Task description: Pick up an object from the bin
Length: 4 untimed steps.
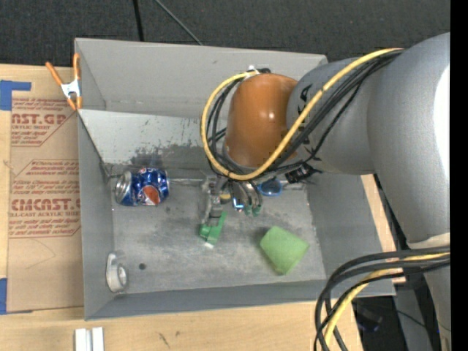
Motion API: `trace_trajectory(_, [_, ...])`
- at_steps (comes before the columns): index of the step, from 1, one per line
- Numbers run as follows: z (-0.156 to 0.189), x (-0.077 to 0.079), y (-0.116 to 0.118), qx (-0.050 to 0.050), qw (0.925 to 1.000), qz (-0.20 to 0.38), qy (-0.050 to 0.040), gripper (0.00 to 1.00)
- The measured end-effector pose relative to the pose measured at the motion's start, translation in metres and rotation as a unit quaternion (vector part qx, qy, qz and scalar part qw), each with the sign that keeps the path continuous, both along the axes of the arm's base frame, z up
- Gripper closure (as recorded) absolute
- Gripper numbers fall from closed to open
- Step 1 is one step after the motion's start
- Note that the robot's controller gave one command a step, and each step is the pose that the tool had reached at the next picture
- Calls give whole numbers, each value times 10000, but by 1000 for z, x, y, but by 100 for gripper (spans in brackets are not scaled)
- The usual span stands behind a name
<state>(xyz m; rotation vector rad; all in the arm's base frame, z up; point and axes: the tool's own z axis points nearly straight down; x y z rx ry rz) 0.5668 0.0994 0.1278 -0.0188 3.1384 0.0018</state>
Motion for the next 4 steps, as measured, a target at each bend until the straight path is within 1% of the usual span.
trace_trajectory(1, [-1,0,-1,0,10000,-13,5,0])
trace_trajectory(2, [-4,18,-14,-6,9956,941,0,0])
trace_trajectory(3, [-42,-17,-9,-3,9072,4207,17,0])
trace_trajectory(4, [-40,-15,-9,-1,9078,4195,-4,100])
